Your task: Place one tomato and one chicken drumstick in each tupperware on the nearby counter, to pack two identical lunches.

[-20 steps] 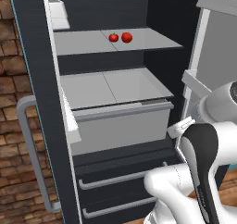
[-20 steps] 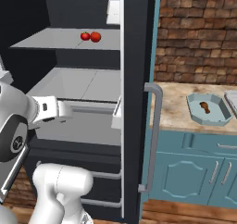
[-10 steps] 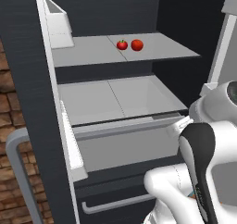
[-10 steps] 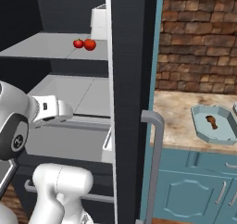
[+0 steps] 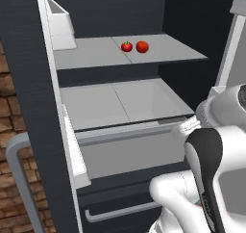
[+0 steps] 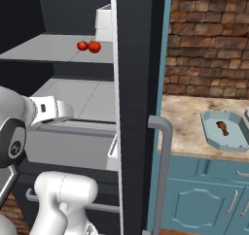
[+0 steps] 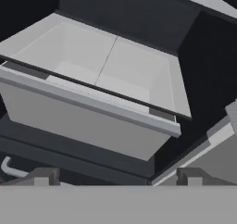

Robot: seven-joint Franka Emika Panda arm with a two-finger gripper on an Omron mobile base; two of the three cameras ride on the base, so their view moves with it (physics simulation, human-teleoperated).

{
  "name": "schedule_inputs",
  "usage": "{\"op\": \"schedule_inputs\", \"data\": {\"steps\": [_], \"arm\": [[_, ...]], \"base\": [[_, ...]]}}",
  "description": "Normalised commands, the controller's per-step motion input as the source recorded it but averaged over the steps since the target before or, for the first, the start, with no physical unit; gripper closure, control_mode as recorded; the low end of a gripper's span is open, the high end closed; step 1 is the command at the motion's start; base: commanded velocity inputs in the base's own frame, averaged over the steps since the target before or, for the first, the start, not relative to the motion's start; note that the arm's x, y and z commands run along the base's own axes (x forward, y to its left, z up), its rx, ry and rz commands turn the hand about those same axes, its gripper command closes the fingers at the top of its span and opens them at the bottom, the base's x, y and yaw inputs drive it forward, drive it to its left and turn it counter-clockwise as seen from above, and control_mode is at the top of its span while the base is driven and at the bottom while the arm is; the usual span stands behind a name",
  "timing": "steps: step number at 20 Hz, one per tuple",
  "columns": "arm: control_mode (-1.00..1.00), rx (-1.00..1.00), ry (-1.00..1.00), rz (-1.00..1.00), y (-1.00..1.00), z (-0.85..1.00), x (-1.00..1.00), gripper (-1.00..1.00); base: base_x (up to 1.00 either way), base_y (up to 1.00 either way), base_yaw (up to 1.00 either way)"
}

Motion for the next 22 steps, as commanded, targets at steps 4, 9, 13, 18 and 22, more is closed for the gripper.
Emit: {"op": "schedule_inputs", "data": {"steps": [4, 9, 13, 18, 22], "arm": [[-1.0, 0.09, 0.01, -0.03, 0.02, 0.47, 0.17, -1.0], [-1.0, 0.16, 0.03, 0.0, 0.04, 0.4, 0.14, -1.0], [-1.0, 0.07, 0.0, -0.02, 0.19, 0.26, 0.25, -1.0], [-1.0, 0.03, -0.06, -0.11, 0.09, 0.28, 0.15, -1.0], [-1.0, 0.12, -0.05, -0.11, 0.0, 0.11, 0.16, -1.0]], "base": [[0.0, 0.0, 0.0], [0.0, 0.0, 0.0], [0.0, 0.0, 0.0], [0.0, 0.0, 0.0], [0.0, 0.0, 0.0]]}}
